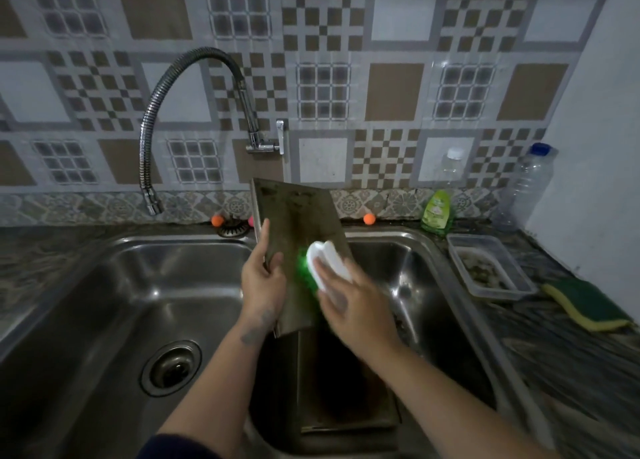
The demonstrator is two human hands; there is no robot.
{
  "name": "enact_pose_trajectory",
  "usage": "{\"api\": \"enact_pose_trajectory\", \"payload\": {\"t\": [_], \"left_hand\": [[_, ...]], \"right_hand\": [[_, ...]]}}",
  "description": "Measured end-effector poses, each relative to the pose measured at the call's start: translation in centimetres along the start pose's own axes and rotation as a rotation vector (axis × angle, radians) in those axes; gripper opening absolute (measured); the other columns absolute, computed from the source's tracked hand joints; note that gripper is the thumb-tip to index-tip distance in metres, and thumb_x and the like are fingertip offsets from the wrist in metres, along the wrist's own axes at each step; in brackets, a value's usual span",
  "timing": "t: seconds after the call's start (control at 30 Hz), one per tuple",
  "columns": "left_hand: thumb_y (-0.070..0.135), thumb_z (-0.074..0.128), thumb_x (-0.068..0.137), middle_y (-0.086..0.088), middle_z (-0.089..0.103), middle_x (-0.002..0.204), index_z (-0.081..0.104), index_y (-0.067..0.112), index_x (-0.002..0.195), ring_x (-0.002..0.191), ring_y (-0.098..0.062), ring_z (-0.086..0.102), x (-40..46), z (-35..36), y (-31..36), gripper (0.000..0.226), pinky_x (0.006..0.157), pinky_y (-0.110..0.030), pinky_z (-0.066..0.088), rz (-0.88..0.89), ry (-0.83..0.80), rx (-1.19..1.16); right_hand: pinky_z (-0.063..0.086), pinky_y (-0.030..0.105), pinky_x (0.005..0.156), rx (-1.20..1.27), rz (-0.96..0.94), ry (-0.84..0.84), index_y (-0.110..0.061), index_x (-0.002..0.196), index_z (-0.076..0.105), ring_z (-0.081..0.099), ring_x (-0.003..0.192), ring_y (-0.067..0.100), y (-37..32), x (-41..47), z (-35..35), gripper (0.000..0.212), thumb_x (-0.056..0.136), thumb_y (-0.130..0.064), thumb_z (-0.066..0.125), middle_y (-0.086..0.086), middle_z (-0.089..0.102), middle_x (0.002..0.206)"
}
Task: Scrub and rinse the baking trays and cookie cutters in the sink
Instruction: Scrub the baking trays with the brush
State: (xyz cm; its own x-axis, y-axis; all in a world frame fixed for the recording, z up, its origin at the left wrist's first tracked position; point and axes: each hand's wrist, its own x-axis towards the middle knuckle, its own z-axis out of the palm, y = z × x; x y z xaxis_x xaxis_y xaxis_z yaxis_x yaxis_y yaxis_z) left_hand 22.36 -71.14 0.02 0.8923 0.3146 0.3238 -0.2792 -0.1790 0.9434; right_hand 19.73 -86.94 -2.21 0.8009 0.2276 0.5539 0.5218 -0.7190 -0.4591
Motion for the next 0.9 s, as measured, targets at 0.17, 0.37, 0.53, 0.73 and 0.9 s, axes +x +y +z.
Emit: {"api": "enact_pose_trajectory", "payload": {"t": [0.17,0.37,0.53,0.73,0.9], "left_hand": [[-0.005,0.045,0.097,0.015,0.038,0.144,0.033,0.028,0.148,0.130,0.011,0.032,-2.6,1.5,1.5,0.061,0.102,-0.003,0.029,0.021,-0.111,-0.047],[-0.001,0.045,0.098,0.009,0.047,0.138,0.033,0.027,0.148,0.109,0.001,0.055,-0.9,-3.9,2.0,0.059,0.098,-0.016,0.042,-0.068,0.193,-0.031],[-0.001,0.044,0.098,0.011,0.039,0.146,0.032,0.026,0.148,0.134,-0.009,0.041,-2.3,-5.3,1.6,0.059,0.114,-0.037,0.034,-0.108,0.082,-0.040],[0.002,0.046,0.098,0.004,0.047,0.145,0.029,0.031,0.149,0.130,-0.013,0.048,-0.8,-8.8,1.1,0.061,0.111,-0.038,0.039,-0.173,0.097,-0.023],[0.005,0.048,0.098,0.003,0.058,0.134,0.026,0.033,0.150,0.119,-0.015,0.058,1.2,-16.4,-0.7,0.063,0.104,-0.041,0.046,-0.237,-0.009,0.038]], "right_hand": [[0.051,0.028,0.076,-0.191,0.163,0.009,-0.032,0.147,0.034,0.056,0.104,0.024,4.0,11.3,-3.6,0.050,0.098,-0.037,0.045,0.013,0.046,0.138],[0.043,0.033,0.095,-0.046,0.021,-0.217,-0.043,0.144,0.035,0.047,0.125,0.027,1.1,3.9,-1.0,0.053,0.094,-0.036,0.053,0.006,0.039,0.145],[0.047,0.036,0.088,-0.078,-0.027,-0.143,-0.043,0.144,0.036,0.051,0.117,0.027,-1.7,6.9,1.2,0.053,0.094,-0.038,0.053,0.003,0.041,0.141],[0.046,0.037,0.081,-0.146,0.037,-0.153,-0.037,0.145,0.037,0.052,0.112,0.031,-5.1,13.8,2.4,0.050,0.097,-0.041,0.048,0.009,0.046,0.134],[0.047,0.037,0.079,-0.126,0.192,-0.244,-0.041,0.141,0.041,0.053,0.108,0.032,-5.9,11.4,6.8,0.048,0.094,-0.041,0.050,0.010,0.047,0.131]]}}
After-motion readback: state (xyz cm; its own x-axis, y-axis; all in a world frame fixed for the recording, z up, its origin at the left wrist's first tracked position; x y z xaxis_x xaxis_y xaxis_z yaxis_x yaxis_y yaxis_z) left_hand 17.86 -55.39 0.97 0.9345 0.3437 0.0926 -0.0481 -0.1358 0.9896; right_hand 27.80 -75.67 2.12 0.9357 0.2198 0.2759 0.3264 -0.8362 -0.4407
